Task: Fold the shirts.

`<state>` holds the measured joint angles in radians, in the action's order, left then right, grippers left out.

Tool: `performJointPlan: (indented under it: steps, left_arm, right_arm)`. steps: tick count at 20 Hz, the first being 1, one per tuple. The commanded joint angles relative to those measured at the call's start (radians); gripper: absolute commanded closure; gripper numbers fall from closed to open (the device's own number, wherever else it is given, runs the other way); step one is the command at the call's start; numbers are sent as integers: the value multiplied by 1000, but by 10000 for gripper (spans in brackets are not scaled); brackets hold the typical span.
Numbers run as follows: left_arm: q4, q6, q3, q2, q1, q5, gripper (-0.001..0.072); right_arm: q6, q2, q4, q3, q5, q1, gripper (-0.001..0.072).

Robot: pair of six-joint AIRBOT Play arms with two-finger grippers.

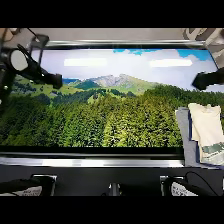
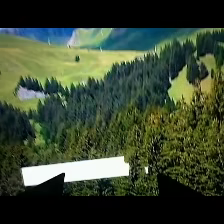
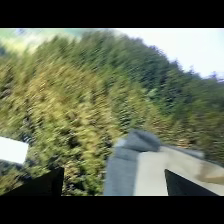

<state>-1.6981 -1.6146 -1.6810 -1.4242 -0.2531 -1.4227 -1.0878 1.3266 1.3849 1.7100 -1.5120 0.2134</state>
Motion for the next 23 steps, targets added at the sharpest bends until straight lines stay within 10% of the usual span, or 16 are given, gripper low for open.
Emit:
performJointPlan:
  steps: [1, 23]
  left_arm:
    - [34, -57, 169, 23, -6, -23, -13]
    - [13, -70, 221, 28, -6, 22, -13]
  right_arm:
    - [-25, 131, 3, 8, -203, -144, 37]
    - [-64, 151, 40, 8, -182, -154, 38]
